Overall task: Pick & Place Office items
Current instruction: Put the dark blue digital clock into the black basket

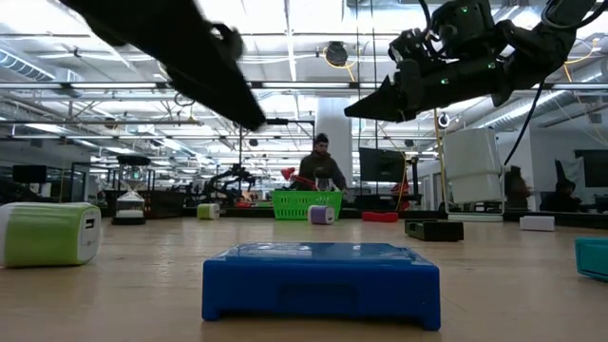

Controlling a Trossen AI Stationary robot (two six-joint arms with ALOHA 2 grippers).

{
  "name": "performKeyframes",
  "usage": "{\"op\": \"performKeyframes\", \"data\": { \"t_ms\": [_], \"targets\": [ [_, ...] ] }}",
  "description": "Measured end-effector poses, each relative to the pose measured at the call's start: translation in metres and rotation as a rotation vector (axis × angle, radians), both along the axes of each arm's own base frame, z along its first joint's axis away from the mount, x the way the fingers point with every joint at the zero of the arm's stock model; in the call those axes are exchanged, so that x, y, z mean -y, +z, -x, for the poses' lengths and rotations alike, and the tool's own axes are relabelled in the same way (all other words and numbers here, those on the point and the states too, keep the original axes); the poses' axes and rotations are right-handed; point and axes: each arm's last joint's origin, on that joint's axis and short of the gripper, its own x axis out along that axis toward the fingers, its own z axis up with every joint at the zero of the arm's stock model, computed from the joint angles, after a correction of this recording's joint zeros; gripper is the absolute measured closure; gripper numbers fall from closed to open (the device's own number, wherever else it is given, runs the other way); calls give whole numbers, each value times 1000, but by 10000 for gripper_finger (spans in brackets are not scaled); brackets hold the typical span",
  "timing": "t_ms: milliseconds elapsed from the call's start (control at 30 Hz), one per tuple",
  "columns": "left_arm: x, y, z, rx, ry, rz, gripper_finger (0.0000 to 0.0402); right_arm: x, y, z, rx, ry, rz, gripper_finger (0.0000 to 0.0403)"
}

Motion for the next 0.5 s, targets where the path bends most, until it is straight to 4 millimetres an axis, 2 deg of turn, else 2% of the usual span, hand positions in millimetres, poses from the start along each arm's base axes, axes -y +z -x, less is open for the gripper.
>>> {"op": "performKeyframes", "data": {
  "t_ms": [233,367,500],
  "targets": [
    [10,-32,-21,65,-17,81,46,0,-1,0,-9,-2,-18,399],
    [23,-38,-23,132,-22,108,46,0,-1,0,-7,-4,-30,399],
    [30,-48,-19,115,8,96,46,0,-1,0,-7,-4,-31,399]
  ]
}}
